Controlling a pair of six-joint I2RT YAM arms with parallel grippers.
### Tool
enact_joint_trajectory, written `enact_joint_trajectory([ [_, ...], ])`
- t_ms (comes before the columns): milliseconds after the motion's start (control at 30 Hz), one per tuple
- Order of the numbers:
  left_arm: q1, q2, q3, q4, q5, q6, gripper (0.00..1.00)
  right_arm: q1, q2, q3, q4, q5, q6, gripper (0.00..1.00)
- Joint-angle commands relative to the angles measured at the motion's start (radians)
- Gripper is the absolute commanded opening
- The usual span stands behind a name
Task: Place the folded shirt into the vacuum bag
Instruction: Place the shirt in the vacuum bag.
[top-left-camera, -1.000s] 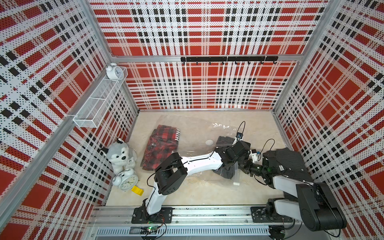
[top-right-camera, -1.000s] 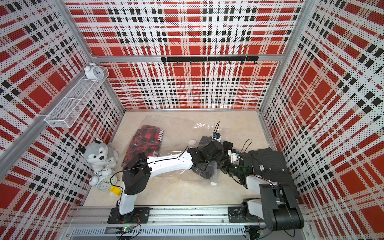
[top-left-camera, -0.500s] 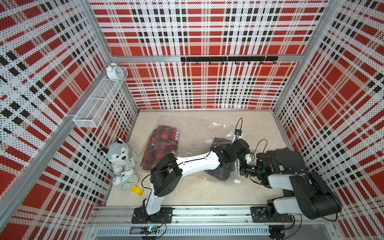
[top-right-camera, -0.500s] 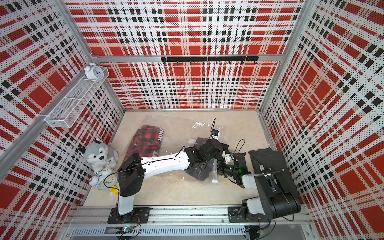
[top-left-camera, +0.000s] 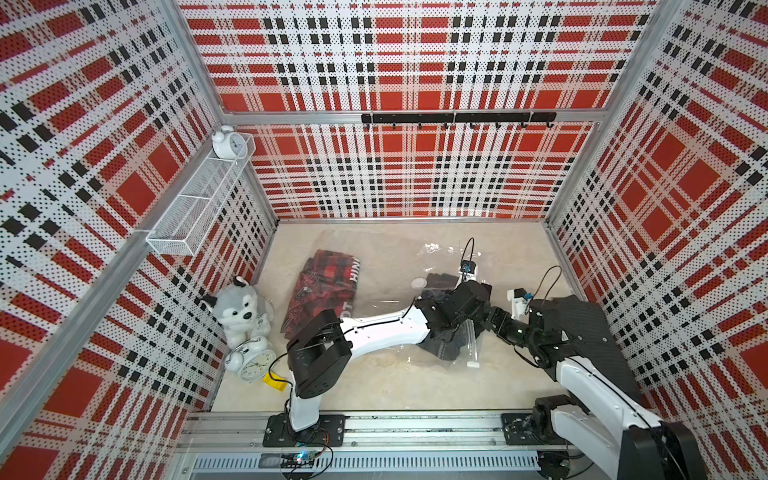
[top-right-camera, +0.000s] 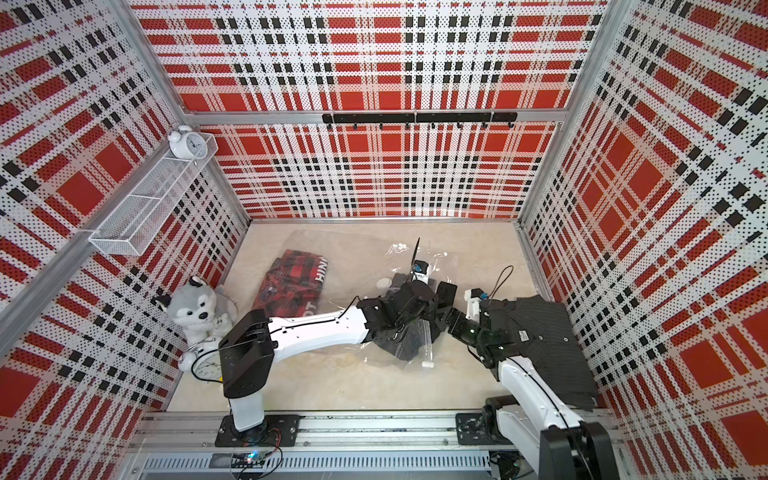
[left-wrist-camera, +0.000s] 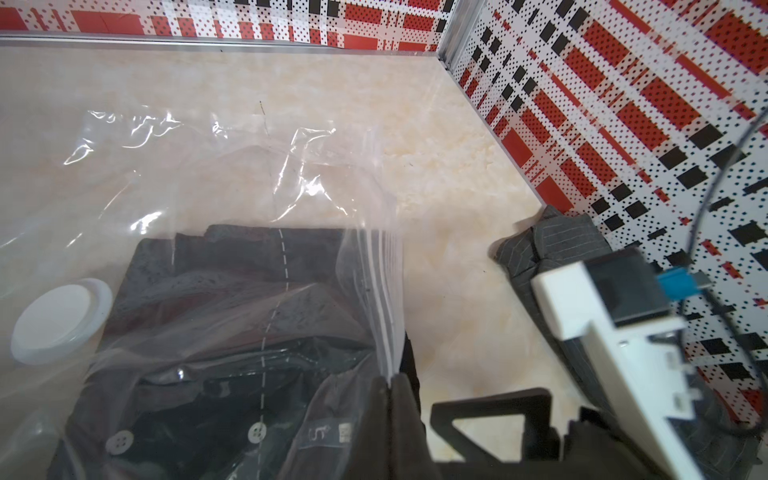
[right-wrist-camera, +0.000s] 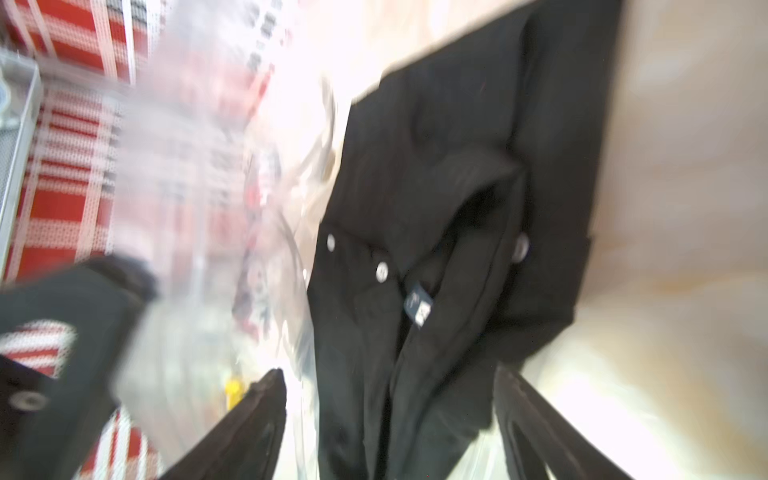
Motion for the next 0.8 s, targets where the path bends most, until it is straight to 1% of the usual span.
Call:
enact_joint_trajectory([
  [0,0.002,-0.031,-0.005,0.031,0.016,0.008,0.0,-0.046,0.0,0.038,-0.174,0.071,-0.086,0.81],
  [133,0.002,-0.031,-0.007,0.031,0.019,0.016,0.0,-0.05,0.08,0.079,-0.165,0.068,-0.11,0.74],
  [267,0.001,-0.035,-0.023,0.041,0.022,0.016,0.0,-0.047,0.191,0.079,-0.084,0.016,-0.104,0.65],
  [467,0.0,-0.035,-0.029,0.043,0.026,0.015,0.0,-0.028,0.289,0.048,0.002,0.017,-0.09,0.66],
  [500,0.002,-0.035,-0.029,0.044,0.027,0.015,0.0,-0.025,0.303,0.047,0.017,0.007,-0.086,0.64],
  [533,0.002,-0.035,-0.029,0.045,0.029,0.015,0.0,-0.02,0.317,0.046,0.039,-0.002,-0.075,0.58],
  [600,-0.001,-0.039,-0.031,0.046,0.03,0.015,0.0,-0.008,0.331,0.047,0.072,-0.01,-0.059,0.45],
  [667,-0.001,-0.041,-0.033,0.046,0.032,0.015,0.0,0.001,0.337,0.055,0.094,-0.011,-0.045,0.29],
  [733,-0.002,-0.042,-0.037,0.047,0.032,0.013,0.0,0.006,0.341,0.057,0.127,-0.02,-0.028,0.24],
  [767,-0.003,-0.046,-0.038,0.048,0.032,0.013,0.0,0.009,0.348,0.06,0.141,-0.03,-0.022,0.2],
])
